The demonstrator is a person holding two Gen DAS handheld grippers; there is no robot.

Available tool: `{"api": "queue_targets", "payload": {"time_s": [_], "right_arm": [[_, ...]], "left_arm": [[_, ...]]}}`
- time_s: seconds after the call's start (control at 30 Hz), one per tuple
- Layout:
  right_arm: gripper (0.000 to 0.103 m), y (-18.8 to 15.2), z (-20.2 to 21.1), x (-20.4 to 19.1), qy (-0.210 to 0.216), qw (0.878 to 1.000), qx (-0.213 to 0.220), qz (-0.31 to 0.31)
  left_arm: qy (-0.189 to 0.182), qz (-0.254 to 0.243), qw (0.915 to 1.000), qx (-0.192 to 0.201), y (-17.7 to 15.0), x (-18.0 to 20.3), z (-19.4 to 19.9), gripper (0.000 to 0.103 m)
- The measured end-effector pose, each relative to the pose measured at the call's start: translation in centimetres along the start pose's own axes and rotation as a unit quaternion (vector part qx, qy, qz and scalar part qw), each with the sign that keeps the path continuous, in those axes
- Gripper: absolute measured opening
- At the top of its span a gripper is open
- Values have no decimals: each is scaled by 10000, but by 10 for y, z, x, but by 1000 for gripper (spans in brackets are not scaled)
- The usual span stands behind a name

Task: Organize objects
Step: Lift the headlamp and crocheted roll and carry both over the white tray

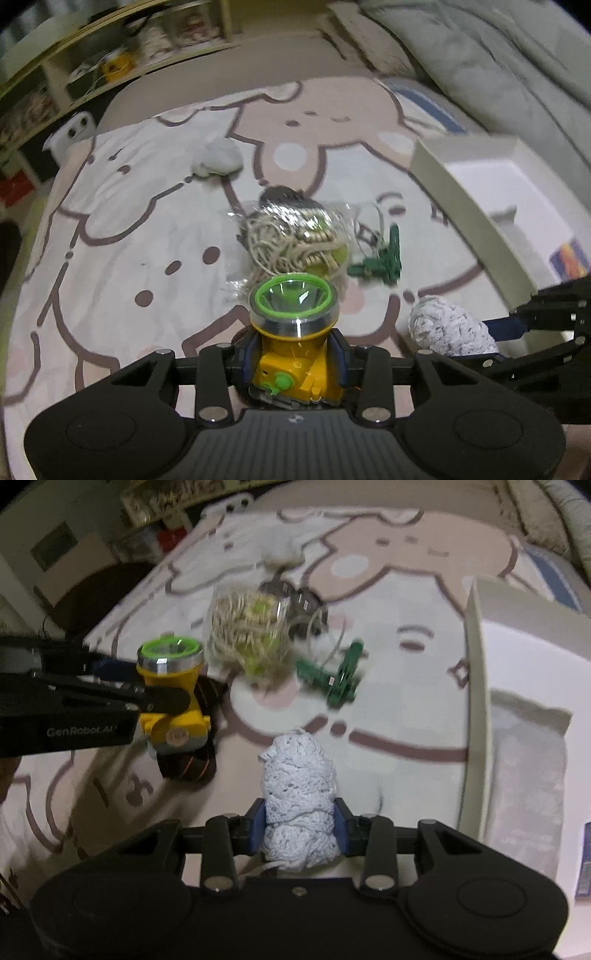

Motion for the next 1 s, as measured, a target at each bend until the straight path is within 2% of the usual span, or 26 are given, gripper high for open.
{"api": "queue_targets", "payload": {"time_s": [0.07,0.2,0.4,0.5,0.77,1.0], "right_arm": [[38,5,9,4,-47,9997,214,-84],[38,13,26,10,-396,9971,643,-58],[38,22,46,22,-605,9926,1039,-189],[38,27,55,25,-568,9904,1219,-316],[38,35,80,32,-554,9840,1641,-426],[38,40,99,40,-649,9776,1955,-422]], "left_arm": [[-25,138,9998,115,4,-2,7,40],[-64,341,9985,422,13,-4,25,40],[-263,803,9935,766,27,-11,52,40],[-366,981,9904,902,32,-15,64,40],[-293,1015,9866,1241,36,-12,86,40],[-207,923,9812,1684,43,3,108,40]]}}
Point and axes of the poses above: each gripper's, at about its wrist camera, not at the fingertips, and z roughly against the way its jaws point, x to its right, y to its top, the point moved 3 cm from there along -z, roughly the way its jaws point, and after that the axes turned 12 degrees about z, right-handed, at the moved point
